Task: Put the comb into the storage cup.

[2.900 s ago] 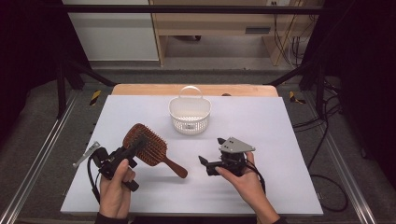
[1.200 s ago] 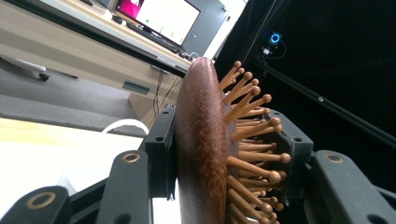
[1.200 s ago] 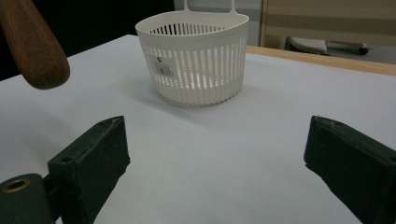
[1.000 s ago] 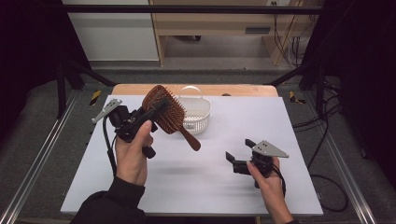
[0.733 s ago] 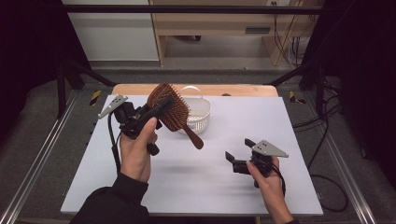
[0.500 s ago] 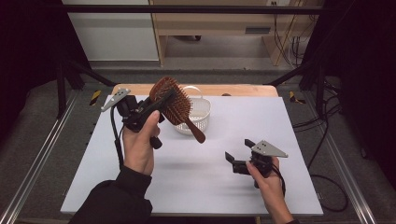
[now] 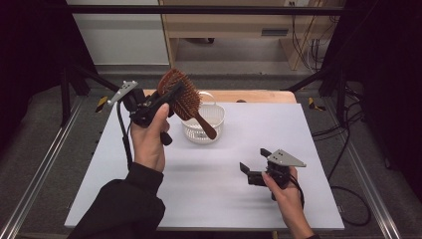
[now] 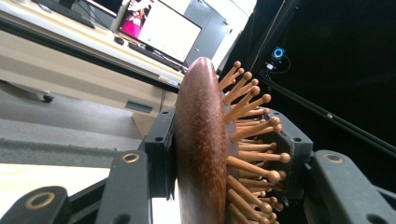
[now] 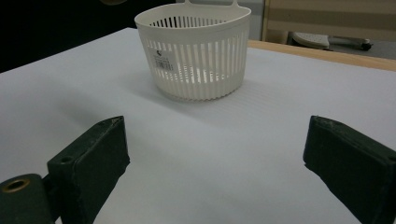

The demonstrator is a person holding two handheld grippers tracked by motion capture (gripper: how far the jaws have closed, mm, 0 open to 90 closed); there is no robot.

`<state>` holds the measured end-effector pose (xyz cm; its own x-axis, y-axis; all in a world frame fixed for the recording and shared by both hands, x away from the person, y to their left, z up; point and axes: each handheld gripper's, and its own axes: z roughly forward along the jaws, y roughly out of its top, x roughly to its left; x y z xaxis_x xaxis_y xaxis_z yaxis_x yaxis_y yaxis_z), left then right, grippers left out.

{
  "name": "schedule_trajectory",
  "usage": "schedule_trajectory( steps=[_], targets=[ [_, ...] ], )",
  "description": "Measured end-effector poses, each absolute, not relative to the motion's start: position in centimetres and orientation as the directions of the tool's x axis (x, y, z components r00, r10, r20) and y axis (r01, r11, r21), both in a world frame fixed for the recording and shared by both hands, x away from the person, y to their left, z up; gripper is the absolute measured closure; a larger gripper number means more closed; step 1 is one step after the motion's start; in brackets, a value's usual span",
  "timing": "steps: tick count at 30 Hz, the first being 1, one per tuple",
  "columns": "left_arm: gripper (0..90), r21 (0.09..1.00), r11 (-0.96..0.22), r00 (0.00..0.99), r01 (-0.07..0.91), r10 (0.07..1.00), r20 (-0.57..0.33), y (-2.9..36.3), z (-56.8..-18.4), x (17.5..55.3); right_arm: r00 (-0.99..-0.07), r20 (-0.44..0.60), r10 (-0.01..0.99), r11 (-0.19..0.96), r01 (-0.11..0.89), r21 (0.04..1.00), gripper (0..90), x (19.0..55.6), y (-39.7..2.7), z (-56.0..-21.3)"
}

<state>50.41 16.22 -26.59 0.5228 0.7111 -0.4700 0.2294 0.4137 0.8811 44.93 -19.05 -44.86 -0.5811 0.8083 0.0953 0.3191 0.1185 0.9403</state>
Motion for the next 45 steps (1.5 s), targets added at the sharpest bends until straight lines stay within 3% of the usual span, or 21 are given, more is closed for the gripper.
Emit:
schedule_trajectory(
  steps=[45],
  targets=[
    [50.5,0.900,0.393,0.410,0.185,0.802,-0.435,14.0,-30.0,57.8,-0.591,0.101,0.801,0.115,0.318,0.941,7.1,45.0,-19.3,-44.8]
  ],
)
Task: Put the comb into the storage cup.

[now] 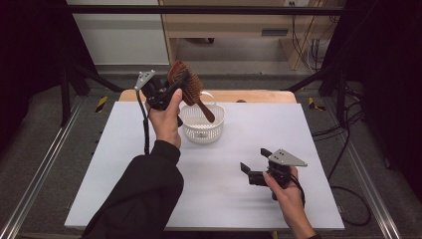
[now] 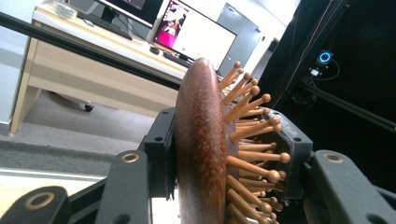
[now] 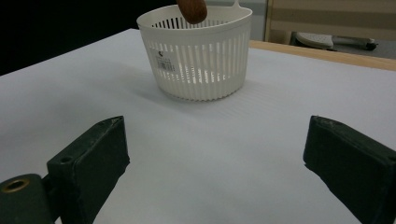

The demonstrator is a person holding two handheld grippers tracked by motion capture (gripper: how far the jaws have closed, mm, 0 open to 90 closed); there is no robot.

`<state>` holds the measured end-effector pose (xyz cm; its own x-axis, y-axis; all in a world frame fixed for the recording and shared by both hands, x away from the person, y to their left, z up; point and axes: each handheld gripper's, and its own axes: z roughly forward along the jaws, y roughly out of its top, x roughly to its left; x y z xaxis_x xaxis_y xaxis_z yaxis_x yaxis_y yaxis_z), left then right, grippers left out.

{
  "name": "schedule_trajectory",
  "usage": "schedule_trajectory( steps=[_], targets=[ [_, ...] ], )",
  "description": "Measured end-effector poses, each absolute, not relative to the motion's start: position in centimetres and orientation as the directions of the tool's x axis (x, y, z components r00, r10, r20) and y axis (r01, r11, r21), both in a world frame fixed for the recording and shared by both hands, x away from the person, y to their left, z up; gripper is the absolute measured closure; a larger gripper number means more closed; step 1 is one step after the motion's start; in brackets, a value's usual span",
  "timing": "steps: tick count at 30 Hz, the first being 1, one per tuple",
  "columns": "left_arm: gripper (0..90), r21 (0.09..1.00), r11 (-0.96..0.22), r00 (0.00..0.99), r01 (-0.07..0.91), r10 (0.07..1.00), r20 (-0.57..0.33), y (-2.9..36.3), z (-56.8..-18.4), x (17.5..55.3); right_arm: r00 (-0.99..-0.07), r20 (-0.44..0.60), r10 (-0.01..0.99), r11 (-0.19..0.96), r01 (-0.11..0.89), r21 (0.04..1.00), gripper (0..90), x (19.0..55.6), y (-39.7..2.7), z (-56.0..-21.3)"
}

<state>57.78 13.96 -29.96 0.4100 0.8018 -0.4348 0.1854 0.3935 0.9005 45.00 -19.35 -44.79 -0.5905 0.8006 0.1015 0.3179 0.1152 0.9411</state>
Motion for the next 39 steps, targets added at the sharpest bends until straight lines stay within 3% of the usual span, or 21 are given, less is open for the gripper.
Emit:
schedule_trajectory(
  steps=[39],
  targets=[
    [50.5,0.928,0.292,0.409,0.231,0.836,-0.365,12.1,-33.7,60.1,-0.597,0.103,0.795,0.117,0.318,0.941,7.1,45.0,-19.3,-44.9]
  ],
)
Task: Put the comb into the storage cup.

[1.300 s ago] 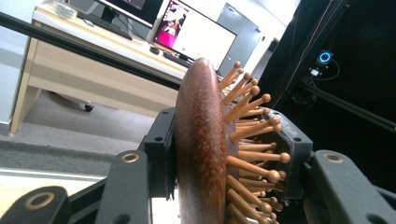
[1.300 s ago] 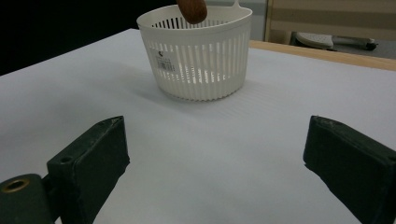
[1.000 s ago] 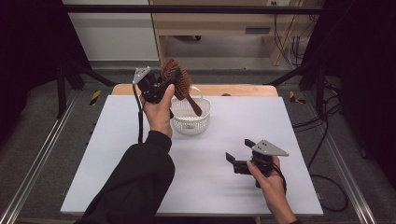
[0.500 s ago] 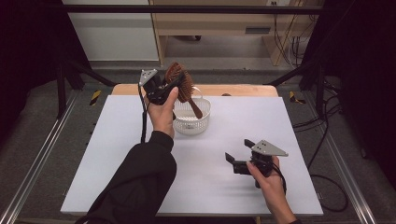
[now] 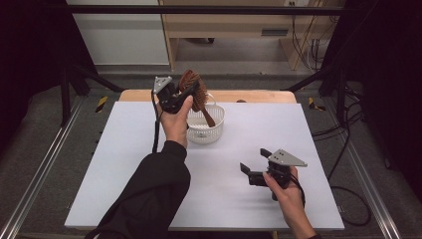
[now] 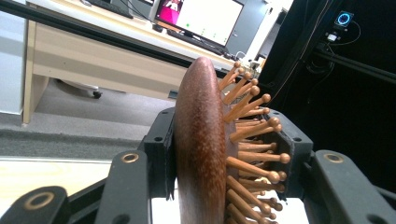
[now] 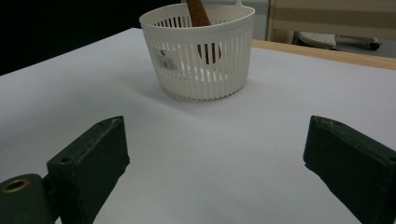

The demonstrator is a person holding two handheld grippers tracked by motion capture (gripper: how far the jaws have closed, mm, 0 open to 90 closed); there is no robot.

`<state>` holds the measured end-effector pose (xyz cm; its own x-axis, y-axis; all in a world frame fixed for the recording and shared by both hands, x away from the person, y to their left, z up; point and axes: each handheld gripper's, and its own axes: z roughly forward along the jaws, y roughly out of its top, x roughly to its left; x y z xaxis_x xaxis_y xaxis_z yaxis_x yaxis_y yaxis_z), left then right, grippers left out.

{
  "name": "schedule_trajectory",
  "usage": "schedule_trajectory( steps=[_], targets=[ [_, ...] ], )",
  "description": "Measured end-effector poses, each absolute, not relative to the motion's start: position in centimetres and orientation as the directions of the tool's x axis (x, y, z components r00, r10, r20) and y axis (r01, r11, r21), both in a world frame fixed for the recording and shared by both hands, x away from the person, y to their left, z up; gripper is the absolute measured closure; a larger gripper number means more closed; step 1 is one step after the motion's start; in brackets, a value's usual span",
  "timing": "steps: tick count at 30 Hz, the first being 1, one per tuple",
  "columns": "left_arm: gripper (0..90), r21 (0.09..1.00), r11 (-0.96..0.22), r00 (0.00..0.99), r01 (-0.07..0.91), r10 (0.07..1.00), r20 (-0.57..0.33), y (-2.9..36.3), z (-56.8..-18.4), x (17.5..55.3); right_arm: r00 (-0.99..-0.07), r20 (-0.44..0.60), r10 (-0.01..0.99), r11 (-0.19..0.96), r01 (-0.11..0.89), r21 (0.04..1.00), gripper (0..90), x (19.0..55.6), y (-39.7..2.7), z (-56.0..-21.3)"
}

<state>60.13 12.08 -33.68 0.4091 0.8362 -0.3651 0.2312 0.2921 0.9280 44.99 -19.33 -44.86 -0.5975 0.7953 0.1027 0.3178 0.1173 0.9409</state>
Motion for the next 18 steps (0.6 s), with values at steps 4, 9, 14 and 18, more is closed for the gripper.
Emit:
schedule_trajectory(
  steps=[4,9,14,18],
  targets=[
    [50.5,0.925,0.297,0.402,0.236,0.837,-0.371,12.1,-34.1,60.2,-0.597,0.103,0.795,0.118,0.319,0.941,7.0,45.0,-19.3,-44.9],
    [50.4,0.924,0.296,0.397,0.242,0.839,-0.373,12.2,-34.6,60.3,-0.598,0.103,0.795,0.117,0.318,0.941,7.1,45.0,-19.3,-44.9],
    [50.4,0.923,0.299,0.396,0.244,0.838,-0.376,12.1,-34.8,60.3,-0.598,0.105,0.795,0.117,0.320,0.940,7.1,45.0,-19.4,-44.9],
    [50.4,0.922,0.299,0.395,0.247,0.838,-0.378,12.1,-35.0,60.3,-0.598,0.103,0.795,0.118,0.320,0.940,7.1,45.0,-19.3,-44.9]
  ],
)
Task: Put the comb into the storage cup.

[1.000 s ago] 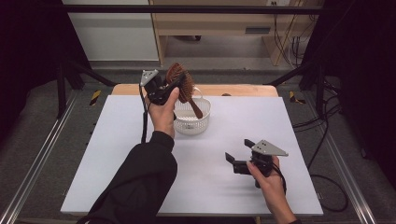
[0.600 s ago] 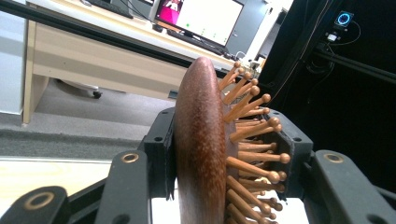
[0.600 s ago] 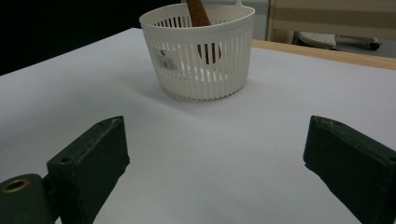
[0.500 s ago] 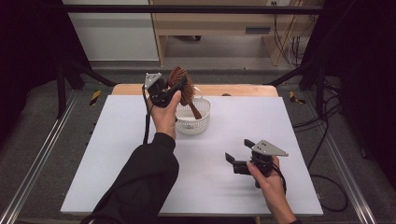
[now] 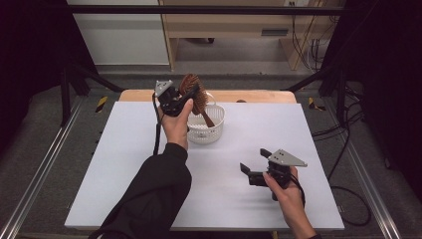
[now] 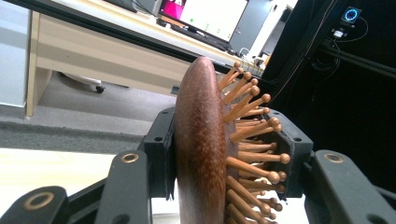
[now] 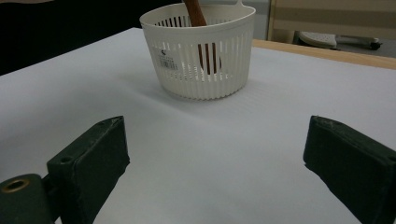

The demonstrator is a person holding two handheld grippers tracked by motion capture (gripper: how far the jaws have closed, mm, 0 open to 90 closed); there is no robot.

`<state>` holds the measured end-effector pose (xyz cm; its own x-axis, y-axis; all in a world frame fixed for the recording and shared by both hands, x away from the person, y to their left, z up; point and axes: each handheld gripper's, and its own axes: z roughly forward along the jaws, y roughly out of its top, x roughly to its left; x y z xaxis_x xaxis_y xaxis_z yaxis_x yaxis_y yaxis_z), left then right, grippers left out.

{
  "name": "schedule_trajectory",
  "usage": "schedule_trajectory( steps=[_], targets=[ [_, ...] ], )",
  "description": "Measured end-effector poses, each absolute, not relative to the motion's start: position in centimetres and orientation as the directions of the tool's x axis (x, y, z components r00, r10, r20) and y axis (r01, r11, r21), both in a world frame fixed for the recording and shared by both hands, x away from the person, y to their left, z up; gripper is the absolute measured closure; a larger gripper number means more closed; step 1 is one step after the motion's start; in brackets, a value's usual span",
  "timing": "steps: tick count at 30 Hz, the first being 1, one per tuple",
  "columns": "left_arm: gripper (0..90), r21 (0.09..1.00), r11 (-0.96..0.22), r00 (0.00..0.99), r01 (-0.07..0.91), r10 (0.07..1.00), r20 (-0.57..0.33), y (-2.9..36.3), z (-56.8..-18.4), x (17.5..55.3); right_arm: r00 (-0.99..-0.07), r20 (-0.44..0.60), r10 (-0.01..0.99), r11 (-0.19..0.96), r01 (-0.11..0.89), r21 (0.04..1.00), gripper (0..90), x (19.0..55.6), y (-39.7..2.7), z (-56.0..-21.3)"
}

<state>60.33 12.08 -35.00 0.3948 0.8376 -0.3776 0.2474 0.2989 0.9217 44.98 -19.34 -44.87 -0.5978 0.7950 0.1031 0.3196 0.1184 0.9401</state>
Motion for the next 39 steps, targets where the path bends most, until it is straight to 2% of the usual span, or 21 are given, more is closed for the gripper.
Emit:
schedule_trajectory(
  steps=[39],
  targets=[
    [50.2,0.915,0.306,0.382,0.264,0.838,-0.390,11.9,-37.1,60.2,-0.607,0.103,0.788,0.126,0.323,0.938,7.1,45.0,-19.3,-44.9]
  ],
)
